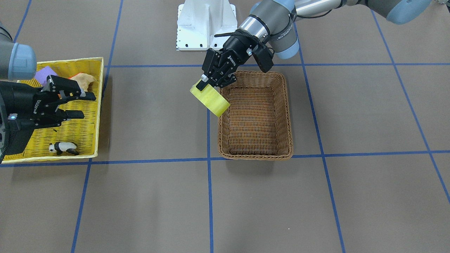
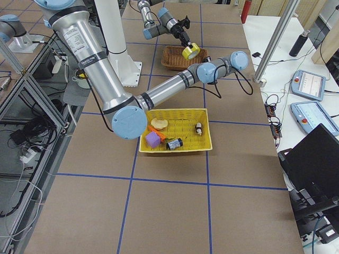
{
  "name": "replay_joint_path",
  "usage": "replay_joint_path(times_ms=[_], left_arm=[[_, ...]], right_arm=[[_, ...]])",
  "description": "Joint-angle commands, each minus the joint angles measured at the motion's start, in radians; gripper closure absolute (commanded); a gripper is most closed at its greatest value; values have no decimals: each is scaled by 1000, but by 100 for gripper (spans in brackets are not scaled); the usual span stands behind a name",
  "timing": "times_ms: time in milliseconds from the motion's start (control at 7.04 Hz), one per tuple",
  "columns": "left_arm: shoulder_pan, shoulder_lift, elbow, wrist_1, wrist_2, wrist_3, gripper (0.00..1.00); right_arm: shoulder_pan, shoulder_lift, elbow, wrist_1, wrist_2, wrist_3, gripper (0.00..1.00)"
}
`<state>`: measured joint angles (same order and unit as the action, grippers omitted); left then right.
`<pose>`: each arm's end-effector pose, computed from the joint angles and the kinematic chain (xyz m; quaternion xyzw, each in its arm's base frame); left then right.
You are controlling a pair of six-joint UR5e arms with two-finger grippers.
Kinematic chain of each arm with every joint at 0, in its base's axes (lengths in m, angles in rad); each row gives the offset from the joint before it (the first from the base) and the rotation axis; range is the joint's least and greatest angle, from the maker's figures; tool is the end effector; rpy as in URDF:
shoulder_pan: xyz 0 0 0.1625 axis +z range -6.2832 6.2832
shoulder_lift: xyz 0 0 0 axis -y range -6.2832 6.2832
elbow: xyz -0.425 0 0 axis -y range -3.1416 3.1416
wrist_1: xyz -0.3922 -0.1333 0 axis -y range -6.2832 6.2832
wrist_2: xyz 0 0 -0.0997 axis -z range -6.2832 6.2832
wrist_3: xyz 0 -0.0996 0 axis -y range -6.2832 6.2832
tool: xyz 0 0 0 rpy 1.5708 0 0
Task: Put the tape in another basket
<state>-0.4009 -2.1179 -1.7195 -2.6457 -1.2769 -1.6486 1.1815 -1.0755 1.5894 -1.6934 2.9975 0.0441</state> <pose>0.4852 -0.3818 0.1574 0.2147 0.7409 -0.2586 0.5815 -0.2112 -0.6064 0.3188 0.0056 -0.6585 -0.2527 0.7089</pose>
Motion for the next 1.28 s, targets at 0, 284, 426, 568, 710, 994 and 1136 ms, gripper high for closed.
replay_joint_path(times_ms=[0,284,426,568,710,994,1136], left_arm=[[-6,48,-179,336,-73,35,96],[-92,33,-288,719,-273,36,96],[-136,6,-301,847,-362,36,96],[-137,7,-296,954,-375,88,96],[-139,0,-290,1068,-377,181,96],[-136,-5,-196,1107,-456,219,96],[-137,-37,-125,1101,-519,243,96]], right_arm=[[6,-15,1,11,-20,0,29],[12,-23,3,12,-41,0,29],[12,-24,12,12,-64,0,29],[13,-26,18,12,-89,0,28],[13,-34,32,12,-139,5,27],[16,-58,63,12,-208,26,27],[23,-75,76,12,-250,28,26]])
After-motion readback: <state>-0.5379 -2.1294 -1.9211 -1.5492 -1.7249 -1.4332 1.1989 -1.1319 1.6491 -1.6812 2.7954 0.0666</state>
